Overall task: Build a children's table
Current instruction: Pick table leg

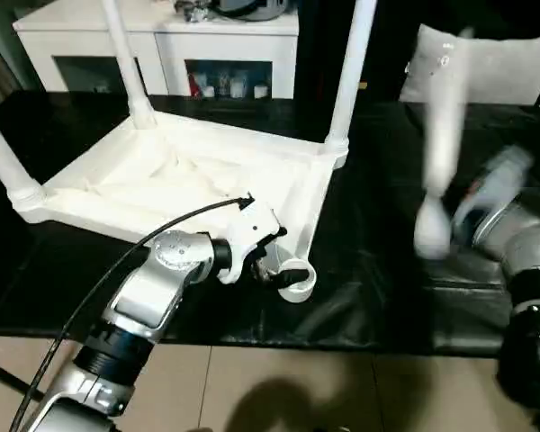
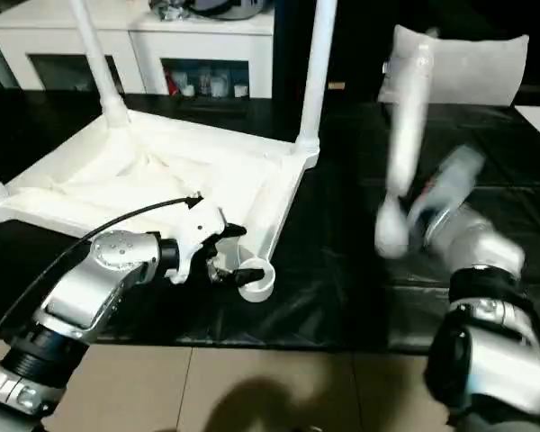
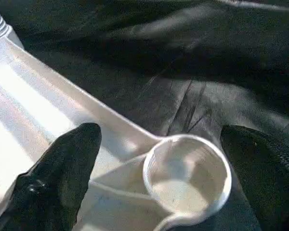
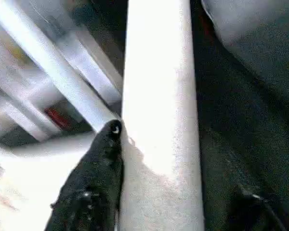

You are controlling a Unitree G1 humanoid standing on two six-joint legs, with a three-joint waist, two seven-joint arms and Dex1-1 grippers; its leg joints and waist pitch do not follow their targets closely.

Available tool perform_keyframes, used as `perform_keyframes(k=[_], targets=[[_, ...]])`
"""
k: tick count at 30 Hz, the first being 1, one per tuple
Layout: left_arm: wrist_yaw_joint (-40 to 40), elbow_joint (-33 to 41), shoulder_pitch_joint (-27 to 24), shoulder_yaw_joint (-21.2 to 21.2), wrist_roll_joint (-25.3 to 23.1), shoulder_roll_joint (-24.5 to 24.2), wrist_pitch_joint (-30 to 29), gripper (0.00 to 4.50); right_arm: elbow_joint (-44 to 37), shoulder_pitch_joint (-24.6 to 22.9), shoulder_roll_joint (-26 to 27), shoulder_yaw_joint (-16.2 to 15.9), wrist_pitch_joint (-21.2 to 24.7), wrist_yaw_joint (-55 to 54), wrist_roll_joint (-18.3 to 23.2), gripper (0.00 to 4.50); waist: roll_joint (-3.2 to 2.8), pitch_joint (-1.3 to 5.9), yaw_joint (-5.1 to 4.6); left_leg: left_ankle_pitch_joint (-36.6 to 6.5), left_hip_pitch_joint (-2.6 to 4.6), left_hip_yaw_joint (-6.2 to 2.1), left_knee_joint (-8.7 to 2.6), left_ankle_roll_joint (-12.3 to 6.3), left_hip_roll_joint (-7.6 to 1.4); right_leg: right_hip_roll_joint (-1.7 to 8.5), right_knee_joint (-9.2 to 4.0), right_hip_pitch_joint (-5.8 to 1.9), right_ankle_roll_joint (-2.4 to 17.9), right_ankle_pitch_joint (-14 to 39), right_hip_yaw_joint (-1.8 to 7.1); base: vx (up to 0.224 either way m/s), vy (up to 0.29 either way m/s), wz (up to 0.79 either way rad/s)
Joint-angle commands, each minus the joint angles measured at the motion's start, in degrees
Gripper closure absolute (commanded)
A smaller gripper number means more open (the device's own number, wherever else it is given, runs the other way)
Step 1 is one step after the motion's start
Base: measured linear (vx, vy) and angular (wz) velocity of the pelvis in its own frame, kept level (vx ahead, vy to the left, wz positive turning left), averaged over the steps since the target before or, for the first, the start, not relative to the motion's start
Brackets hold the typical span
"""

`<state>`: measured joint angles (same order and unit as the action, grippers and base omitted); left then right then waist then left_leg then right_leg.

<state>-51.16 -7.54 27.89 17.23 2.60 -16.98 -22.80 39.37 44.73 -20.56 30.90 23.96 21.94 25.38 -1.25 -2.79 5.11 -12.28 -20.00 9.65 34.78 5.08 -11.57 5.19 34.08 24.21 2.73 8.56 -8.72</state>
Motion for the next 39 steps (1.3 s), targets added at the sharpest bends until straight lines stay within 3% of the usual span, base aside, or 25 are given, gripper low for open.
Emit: perform_keyframes(k=[1,3,5,6,7,9,12,13,14,19,25,29,32,34,35,36,39], targets=[[1.17,-0.52,1.30,-1.05,0.58,0.60,1.20,0.00,-5.58,-0.87,2.20,1.41,-1.54,0.98,3.71,2.65,0.55,4.27,0.44,-4.01,-0.57,0.03,-3.47,-5.13,-0.84,3.18,-4.62,-4.31,4.91,19.03,2.99,0.000,0.000,0.00],[3.50,-1.40,1.99,-2.70,1.50,2.58,2.61,0.00,-12.60,-2.50,5.70,1.18,-1.57,1.68,6.84,2.65,0.51,4.15,0.51,-4.41,-0.57,0.18,-3.50,-5.25,-0.73,3.07,-4.93,-4.29,4.48,19.34,3.02,0.000,0.000,0.00],[6.46,-2.26,3.26,-5.37,3.08,4.98,3.87,0.00,-19.78,-5.00,8.48,-1.41,-1.86,4.66,9.04,2.65,0.53,4.36,0.68,-4.23,-0.58,0.04,-3.60,-5.25,-0.91,3.18,-4.76,-4.38,4.41,18.85,2.92,0.000,0.000,0.00],[8.52,-2.25,4.72,-8.58,5.96,7.40,3.27,0.00,-24.24,-6.63,10.12,-2.68,0.00,7.97,12.30,2.65,0.83,4.40,0.68,-4.31,-0.62,-0.06,-3.66,-5.23,-1.09,3.26,-4.66,-4.49,4.51,18.62,2.92,0.000,0.000,0.00],[8.77,-2.18,4.95,-9.13,6.55,7.80,3.11,0.00,-24.89,-6.88,10.37,-2.82,0.35,8.37,12.83,2.65,0.90,4.40,0.97,-4.18,-0.54,0.03,-3.62,-5.47,-1.08,3.37,-4.76,-4.48,4.76,18.53,3.03,0.000,0.000,0.00],[10.23,-0.89,6.86,-14.35,12.98,11.24,0.35,0.00,-28.59,-8.65,11.36,-4.72,3.19,11.11,15.40,2.65,1.34,4.36,1.10,-3.94,-0.61,0.03,-3.68,-5.45,-1.13,3.51,-4.82,-4.48,4.94,19.21,3.02,0.000,0.000,0.00],[12.74,-0.70,10.02,-21.02,21.23,14.91,-2.89,0.00,-32.49,-10.62,11.85,-6.87,8.88,13.37,19.16,2.65,1.27,4.25,1.77,-3.25,-0.73,0.08,-3.66,-5.53,-1.07,3.59,-4.94,-4.46,4.69,20.22,3.13,0.000,0.000,0.00],[12.74,-0.70,10.02,-21.02,21.23,14.91,-2.89,0.00,-32.49,-10.62,11.85,-6.87,8.88,13.37,19.16,2.65,1.46,4.29,1.92,-3.14,-0.65,0.12,-3.65,-5.62,-0.96,3.50,-5.01,-4.39,4.05,20.63,3.10,0.000,0.000,0.00],[13.65,-1.35,11.94,-23.43,25.04,16.23,-4.80,0.00,-34.46,-12.26,11.58,-9.47,10.39,15.51,19.42,2.65,1.58,4.16,1.97,-3.06,-0.83,0.28,-3.55,-5.46,-0.74,3.37,-5.05,-4.43,3.47,21.15,3.07,0.000,0.000,0.00],[15.79,-2.43,15.86,-27.74,32.53,19.21,-9.66,0.00,-37.44,-15.84,11.28,-14.44,11.85,18.98,19.03,2.65,1.73,4.26,2.55,-2.38,-0.73,0.04,-3.72,-4.77,-1.04,3.48,-5.36,-4.38,1.88,21.43,3.03,0.000,0.000,0.00],[18.61,-4.32,18.07,-28.81,33.97,20.50,-11.62,0.00,-39.10,-17.74,10.76,-16.57,13.48,20.53,19.72,2.65,1.83,4.33,3.35,-0.36,-0.84,-0.04,-3.69,-4.87,-1.09,3.47,-4.98,-4.53,1.30,18.44,3.22,0.000,0.000,0.00],[19.95,-4.81,18.19,-28.16,32.89,20.47,-11.28,0.00,-39.31,-18.86,10.14,-18.71,13.13,21.17,18.31,2.65,1.84,4.42,3.48,0.69,-0.95,-0.12,-3.68,-4.76,-1.13,3.53,-4.77,-4.65,1.03,16.89,3.23,0.000,0.000,0.00],[20.83,-4.32,18.01,-27.58,32.37,20.75,-10.63,0.00,-39.41,-19.85,9.91,-21.15,11.73,20.83,15.72,2.65,1.49,4.48,3.43,0.95,-0.94,-0.16,-3.61,-4.50,-1.17,3.56,-4.74,-4.67,1.44,16.02,3.23,0.000,0.000,0.00],[23.03,-4.36,18.23,-26.99,31.03,21.31,-9.82,0.00,-39.20,-20.24,10.53,-23.26,7.46,18.20,10.51,2.65,1.58,4.43,3.34,0.69,-0.97,-0.17,-3.62,-3.92,-1.18,3.55,-4.69,-4.65,1.40,15.90,3.22,0.000,0.000,0.00],[23.67,-4.43,18.29,-26.90,30.69,21.52,-9.62,0.00,-39.21,-20.23,10.95,-23.30,6.76,17.63,10.03,2.65,1.27,4.46,3.38,0.68,-0.96,-0.21,-3.61,-3.60,-1.23,3.65,-4.62,-4.62,1.46,15.79,3.25,0.000,0.000,0.00],[25.17,-4.69,18.46,-26.87,30.09,22.08,-9.28,0.00,-39.16,-20.09,11.79,-23.38,5.46,16.41,9.12,2.65,1.44,4.48,3.29,0.34,-0.91,-0.14,-3.65,-3.59,-1.10,3.61,-4.75,-4.75,1.28,16.07,3.22,0.000,0.000,0.00],[29.48,-5.33,18.42,-26.22,28.64,24.05,-8.68,0.00,-37.76,-20.63,11.23,-29.91,-3.18,14.64,-0.53,2.65,1.45,4.39,3.18,-0.54,-0.93,-0.18,-3.63,-2.99,-1.17,3.63,-4.86,-4.68,0.78,17.04,3.14,0.000,0.000,0.00]])
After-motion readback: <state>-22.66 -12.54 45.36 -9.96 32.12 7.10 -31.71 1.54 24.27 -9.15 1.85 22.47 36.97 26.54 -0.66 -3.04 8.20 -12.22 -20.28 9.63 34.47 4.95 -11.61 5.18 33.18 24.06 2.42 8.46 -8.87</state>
